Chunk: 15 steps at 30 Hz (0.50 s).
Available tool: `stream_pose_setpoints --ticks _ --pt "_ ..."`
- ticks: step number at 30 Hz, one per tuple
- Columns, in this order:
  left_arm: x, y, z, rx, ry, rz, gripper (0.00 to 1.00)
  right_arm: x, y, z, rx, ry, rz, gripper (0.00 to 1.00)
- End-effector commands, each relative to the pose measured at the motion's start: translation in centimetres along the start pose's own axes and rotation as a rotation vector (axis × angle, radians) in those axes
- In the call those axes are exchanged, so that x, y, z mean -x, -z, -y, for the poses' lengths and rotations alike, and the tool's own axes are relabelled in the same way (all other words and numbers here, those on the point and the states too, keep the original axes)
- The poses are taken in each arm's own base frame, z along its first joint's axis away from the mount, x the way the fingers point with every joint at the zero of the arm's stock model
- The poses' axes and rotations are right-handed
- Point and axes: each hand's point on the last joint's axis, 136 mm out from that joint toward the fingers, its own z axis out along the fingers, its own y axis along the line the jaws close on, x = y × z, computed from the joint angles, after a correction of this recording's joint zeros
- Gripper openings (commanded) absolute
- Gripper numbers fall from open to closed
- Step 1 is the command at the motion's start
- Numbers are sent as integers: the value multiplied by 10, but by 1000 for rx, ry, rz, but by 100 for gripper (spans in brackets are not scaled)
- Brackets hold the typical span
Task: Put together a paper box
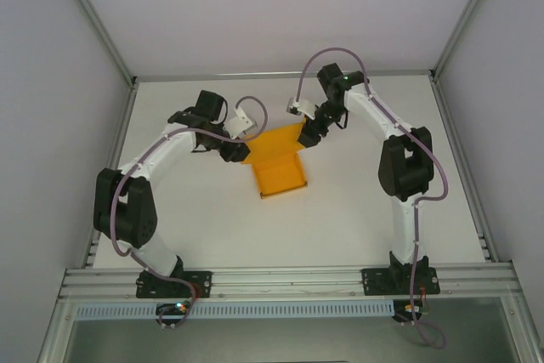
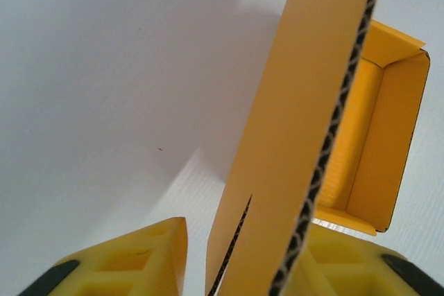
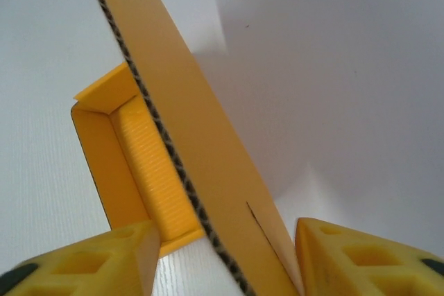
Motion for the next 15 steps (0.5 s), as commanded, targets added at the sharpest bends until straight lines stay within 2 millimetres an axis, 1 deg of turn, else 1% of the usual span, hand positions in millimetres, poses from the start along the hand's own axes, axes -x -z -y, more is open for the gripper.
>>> stream_pose_setpoints --ticks 1,4,5,7,8,10,12,13,15 --pt "0 0 2 -28 -18 -18 32 -2 -4 -7 35 -9 -25 45" --pt "-1 0 -2 -7 -18 -26 25 -6 -5 -8 38 -15 -38 30" --pt "-1 -1 -3 -2 -16 -31 22 -7 -5 -7 35 -17 -42 26" --pt "-2 0 -6 19 -12 -43 20 -9 -7 -5 25 -24 -55 18" --pt "-2 0 -8 34 -10 -49 16 -10 -7 -4 16 -31 -60 15" --pt "-2 0 -12 73 -9 -62 13 -12 -7 -1 -16 -37 -66 9" --pt "-3 2 -23 139 12 -72 7 -12 -6 4 -75 -39 -63 3" --pt "0 1 -22 163 8 -74 6 -11 -4 8 -127 -36 -63 0" --pt "5 3 -27 236 28 -71 4 -8 0 26 -285 -68 -59 0"
